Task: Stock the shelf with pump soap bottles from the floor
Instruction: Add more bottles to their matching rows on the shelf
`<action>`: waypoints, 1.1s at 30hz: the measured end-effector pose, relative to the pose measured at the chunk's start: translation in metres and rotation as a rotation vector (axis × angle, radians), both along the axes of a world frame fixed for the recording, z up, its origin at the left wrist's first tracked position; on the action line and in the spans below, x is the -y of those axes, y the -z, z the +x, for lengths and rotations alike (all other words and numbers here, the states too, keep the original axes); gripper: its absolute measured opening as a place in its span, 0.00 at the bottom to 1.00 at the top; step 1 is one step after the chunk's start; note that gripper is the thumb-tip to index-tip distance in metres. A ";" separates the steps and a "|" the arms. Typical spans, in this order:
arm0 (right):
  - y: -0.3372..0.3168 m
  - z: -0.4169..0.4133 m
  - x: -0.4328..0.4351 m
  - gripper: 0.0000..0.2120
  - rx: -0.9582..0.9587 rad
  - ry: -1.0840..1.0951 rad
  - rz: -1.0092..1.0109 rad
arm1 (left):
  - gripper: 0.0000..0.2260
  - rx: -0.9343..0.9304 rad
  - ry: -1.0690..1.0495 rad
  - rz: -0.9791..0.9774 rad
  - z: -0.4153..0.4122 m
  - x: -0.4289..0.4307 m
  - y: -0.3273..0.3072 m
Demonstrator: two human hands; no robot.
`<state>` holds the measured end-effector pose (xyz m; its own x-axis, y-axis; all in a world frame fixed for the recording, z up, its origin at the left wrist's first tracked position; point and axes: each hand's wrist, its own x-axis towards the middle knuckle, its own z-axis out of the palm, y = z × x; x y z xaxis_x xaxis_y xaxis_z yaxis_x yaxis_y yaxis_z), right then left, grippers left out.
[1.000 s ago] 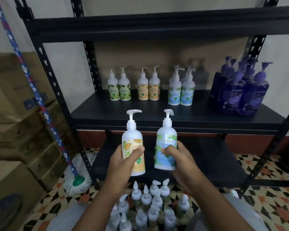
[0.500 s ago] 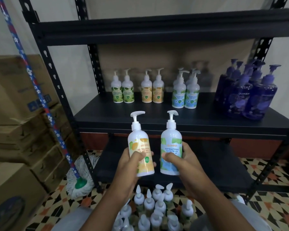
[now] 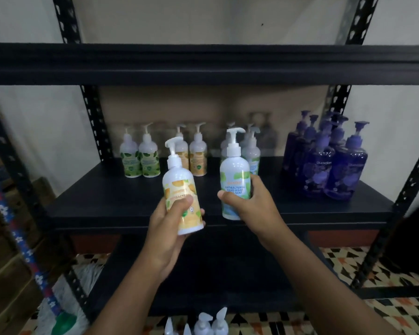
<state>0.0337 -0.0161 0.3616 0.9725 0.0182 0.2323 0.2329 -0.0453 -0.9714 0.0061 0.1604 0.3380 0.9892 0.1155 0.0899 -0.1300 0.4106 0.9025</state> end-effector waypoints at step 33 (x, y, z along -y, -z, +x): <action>0.033 0.103 0.007 0.28 -0.035 0.308 -0.554 | 0.11 -0.100 -0.022 0.051 0.027 0.015 0.025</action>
